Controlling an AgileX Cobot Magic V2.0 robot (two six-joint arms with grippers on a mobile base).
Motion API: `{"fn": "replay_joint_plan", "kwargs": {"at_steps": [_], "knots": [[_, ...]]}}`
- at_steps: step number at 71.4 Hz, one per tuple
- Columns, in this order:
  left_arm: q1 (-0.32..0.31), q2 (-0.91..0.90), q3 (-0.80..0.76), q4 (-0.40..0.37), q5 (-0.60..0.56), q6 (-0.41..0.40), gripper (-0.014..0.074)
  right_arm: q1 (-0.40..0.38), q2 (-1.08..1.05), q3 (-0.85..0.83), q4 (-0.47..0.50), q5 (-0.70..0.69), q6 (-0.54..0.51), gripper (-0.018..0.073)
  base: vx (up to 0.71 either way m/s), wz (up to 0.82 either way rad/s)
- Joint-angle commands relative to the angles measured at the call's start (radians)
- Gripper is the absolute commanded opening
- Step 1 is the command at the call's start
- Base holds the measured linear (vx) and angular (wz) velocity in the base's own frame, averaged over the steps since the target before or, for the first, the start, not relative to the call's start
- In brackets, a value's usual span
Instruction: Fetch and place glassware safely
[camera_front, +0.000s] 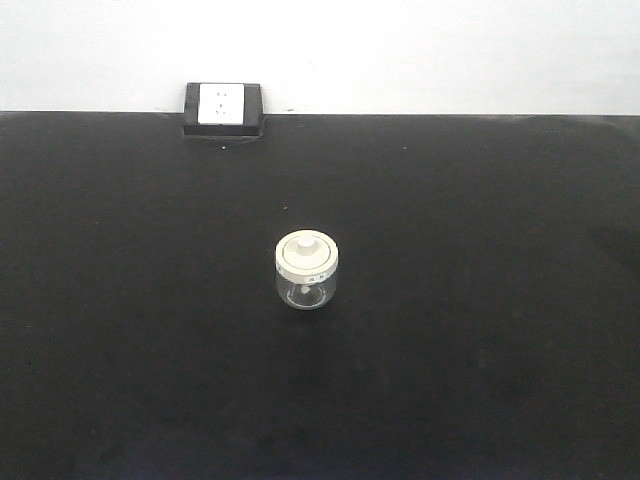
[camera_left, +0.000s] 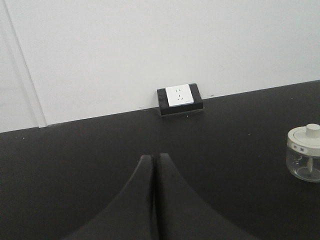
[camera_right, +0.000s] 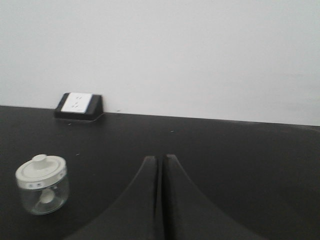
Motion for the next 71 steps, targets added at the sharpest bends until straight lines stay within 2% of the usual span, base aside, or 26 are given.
{"fn": "replay_joint_plan", "kwargs": {"at_steps": [1,21,71], "knots": [[-0.004,0.016,-0.026,-0.007,-0.066,0.0,-0.0007,-0.006,-0.068,-0.019,0.001,0.03,0.0,-0.0003,0.0,0.0],[-0.004,0.016,-0.026,-0.007,-0.066,0.0,-0.0007,-0.006,-0.181,-0.019,0.0,0.157,-0.003,-0.0001,0.0,0.0],[-0.004,0.016,-0.026,-0.007,-0.066,0.0,-0.0007,-0.006,-0.184,-0.019,-0.007,0.158,-0.008,-0.0001,0.0,0.0]]}}
